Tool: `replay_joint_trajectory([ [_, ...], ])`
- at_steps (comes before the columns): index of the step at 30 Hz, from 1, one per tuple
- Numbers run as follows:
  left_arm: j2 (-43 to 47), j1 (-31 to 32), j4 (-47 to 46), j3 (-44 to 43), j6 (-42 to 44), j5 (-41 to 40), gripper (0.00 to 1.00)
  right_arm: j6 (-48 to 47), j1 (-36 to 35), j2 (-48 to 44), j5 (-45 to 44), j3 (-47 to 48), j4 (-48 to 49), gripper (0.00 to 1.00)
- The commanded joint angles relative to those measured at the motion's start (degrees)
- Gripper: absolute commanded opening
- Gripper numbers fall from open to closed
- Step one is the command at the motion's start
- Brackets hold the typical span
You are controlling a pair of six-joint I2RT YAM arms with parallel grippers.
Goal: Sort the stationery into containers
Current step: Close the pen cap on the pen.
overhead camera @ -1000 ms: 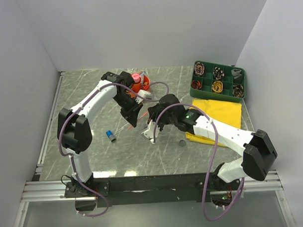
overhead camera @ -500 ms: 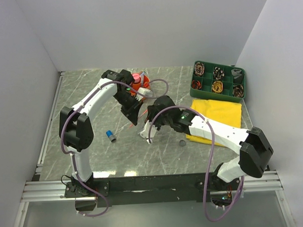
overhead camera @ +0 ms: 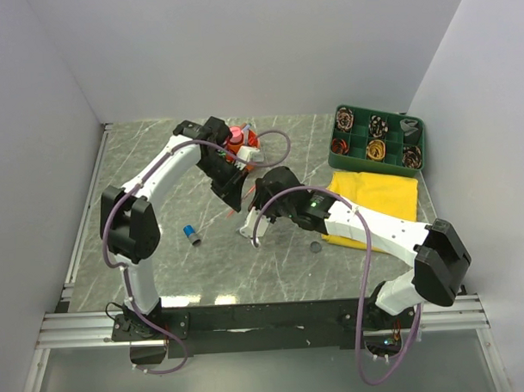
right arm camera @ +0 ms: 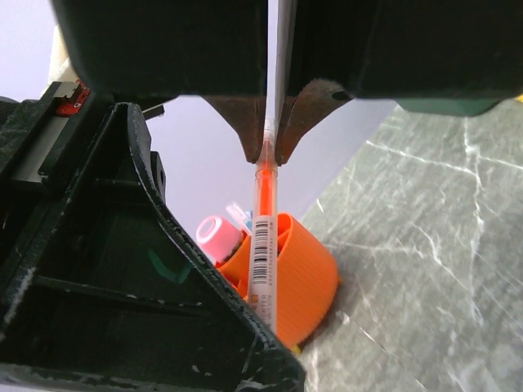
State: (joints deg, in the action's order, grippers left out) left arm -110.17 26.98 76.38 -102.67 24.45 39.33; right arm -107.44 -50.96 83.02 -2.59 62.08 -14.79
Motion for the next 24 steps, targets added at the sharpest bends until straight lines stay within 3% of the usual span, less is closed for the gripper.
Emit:
replay_joint_trajectory([
  [1, 8.65, 0.26, -12.73, 1.94, -0.80, 4.35, 0.01, -0.85, -2.56, 0.03, 2.68, 2.95, -2.34, 0.00],
  [5, 13.39, 0.26, -20.11, 7.12, -2.47, 4.52, 0.01, 0.47, -3.09, 0.30, 1.27, 4.19, -4.73, 0.00],
  [13, 22.01, 0.26, -31.63, 15.30, -0.90, 6.55, 0.01, 2.32, -3.71, 1.52, -4.61, 4.01, 0.98, 0.00],
  [24, 27.29, 0.09, -26.72, 17.59, 4.64, 6.99, 0.01, 4.78, -3.44, 4.25, -17.00, 4.97, 14.61, 0.23],
])
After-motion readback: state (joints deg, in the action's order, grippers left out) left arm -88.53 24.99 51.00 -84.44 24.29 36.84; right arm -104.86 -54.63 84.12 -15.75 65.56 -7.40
